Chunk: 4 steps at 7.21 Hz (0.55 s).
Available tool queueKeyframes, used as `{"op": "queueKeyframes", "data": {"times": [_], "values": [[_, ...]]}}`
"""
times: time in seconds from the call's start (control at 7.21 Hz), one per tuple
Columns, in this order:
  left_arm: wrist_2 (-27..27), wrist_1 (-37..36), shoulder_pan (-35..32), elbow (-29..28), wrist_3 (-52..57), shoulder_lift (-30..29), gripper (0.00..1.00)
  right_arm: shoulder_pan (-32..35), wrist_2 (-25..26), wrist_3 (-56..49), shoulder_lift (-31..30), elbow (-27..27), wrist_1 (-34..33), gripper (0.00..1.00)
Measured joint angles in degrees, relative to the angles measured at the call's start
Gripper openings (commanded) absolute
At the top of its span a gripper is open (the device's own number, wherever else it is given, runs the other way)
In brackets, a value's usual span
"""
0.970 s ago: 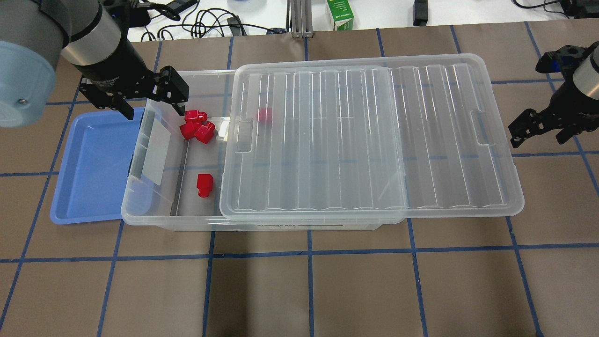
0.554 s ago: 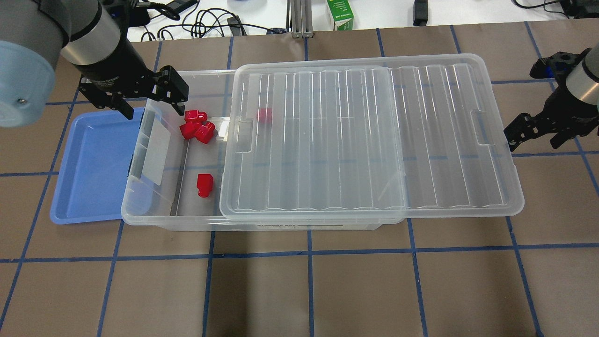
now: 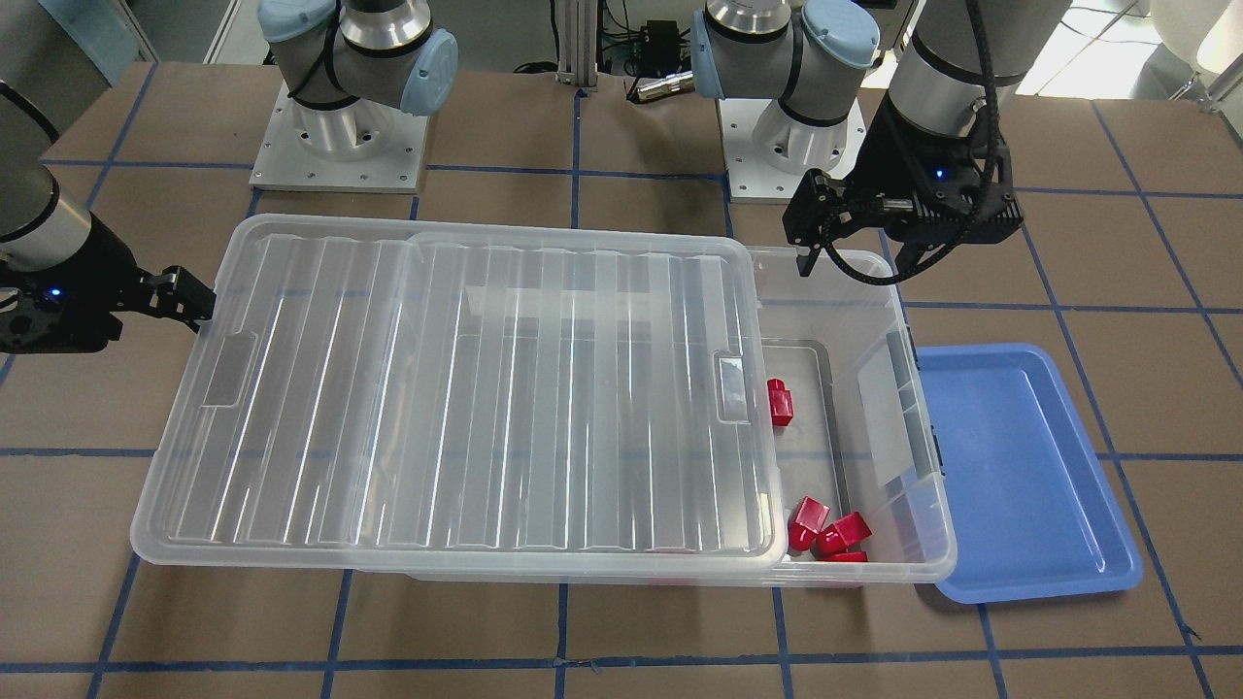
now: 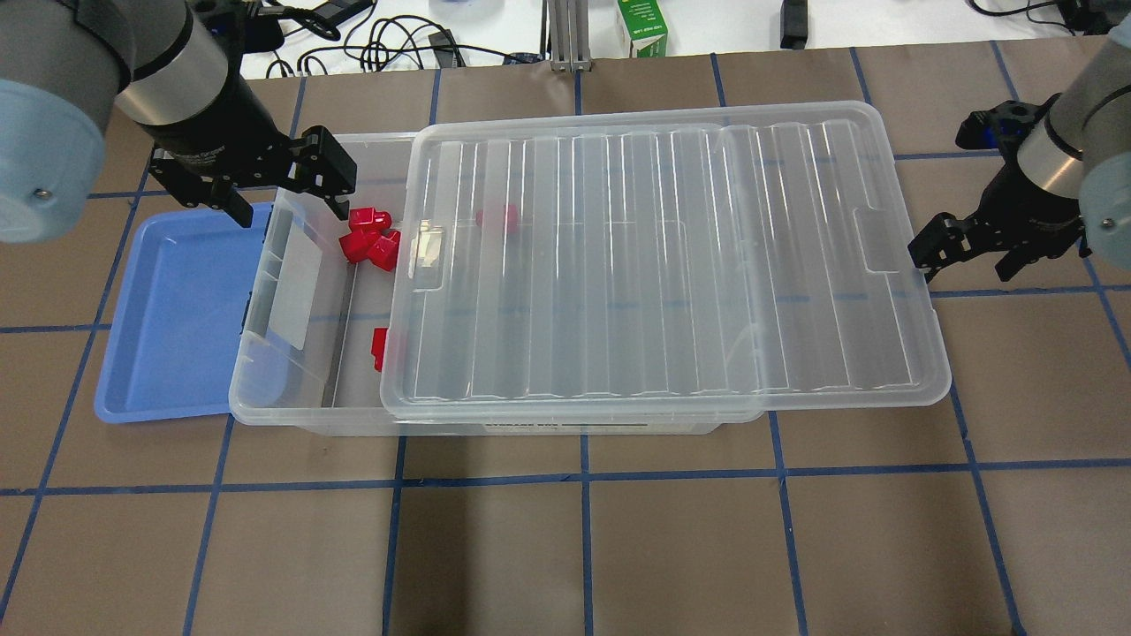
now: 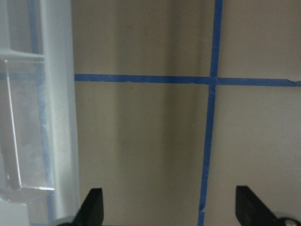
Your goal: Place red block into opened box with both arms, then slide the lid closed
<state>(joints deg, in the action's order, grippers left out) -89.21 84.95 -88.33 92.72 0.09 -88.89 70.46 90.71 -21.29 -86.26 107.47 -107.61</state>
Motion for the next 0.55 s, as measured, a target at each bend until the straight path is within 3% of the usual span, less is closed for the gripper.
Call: {"op": "queueKeyframes", "data": {"times": [0.55], "values": [[0.00,-0.15,0.00,0.12,0.04,0.03,1.00,9.73,-0.50,11.29,-0.05,-0.22,-0.50,1.00]]}}
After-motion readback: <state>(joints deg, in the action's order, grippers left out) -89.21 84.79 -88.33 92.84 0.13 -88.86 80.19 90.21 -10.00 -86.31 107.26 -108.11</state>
